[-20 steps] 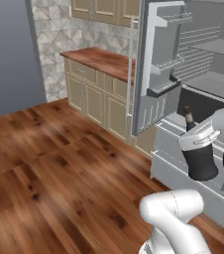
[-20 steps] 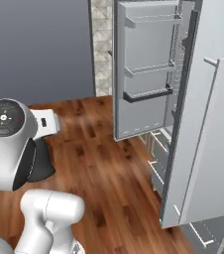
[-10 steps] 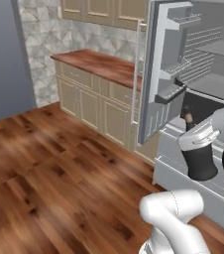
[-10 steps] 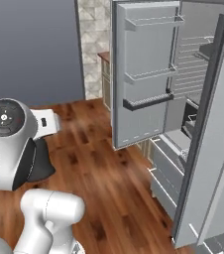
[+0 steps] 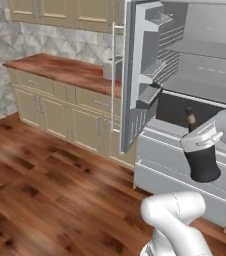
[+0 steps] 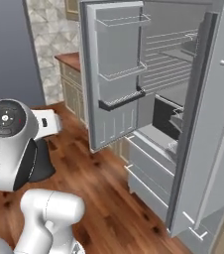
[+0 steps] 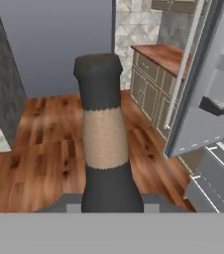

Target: Place the liquor and beer on the top shelf of the fridge to keep them out of children's reach, and place the bell pepper on lower shelves for easy access.

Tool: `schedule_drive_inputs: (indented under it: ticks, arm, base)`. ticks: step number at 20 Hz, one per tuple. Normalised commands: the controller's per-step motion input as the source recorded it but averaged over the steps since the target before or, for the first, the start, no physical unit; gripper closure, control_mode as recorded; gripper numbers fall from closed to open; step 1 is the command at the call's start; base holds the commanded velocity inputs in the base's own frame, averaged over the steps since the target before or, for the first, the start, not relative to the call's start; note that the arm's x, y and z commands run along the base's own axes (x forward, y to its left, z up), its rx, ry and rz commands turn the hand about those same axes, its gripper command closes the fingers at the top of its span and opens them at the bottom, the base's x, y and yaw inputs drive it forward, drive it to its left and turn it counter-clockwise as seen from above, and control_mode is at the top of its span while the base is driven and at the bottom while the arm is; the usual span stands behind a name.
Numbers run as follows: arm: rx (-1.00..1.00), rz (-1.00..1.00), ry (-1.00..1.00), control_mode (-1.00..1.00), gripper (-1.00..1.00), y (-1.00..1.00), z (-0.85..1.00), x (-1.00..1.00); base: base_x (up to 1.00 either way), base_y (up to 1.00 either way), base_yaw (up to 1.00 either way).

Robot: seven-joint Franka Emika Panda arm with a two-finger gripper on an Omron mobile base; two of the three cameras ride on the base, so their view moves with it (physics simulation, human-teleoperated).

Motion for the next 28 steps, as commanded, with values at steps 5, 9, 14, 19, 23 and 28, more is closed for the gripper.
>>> schedule_drive_inputs:
  ticks: [5,9,14,19,23,28]
  arm:
    - [0.0,0.0,0.0,1.0,1.0,0.0,0.0,0.0]
    - [0.0,0.0,0.0,1.0,1.0,0.0,0.0,0.0]
    - [0.0,0.0,0.0,1.0,1.0,0.0,0.0,0.0]
    - [0.0,0.0,0.0,1.0,1.0,0.0,0.0,0.0]
    - [0.0,0.0,0.0,1.0,1.0,0.0,0.0,0.0]
    - [0.0,0.0,0.0,1.0,1.0,0.0,0.0,0.0]
  base:
    - [0.41,0.19,-0.45]
    - [0.35,0.07,-0.49]
    - [0.35,0.05,-0.52]
    - [0.41,0.28,-0.49]
    - [0.44,0.52,-0.45]
    - [0.48,0.63,-0.35]
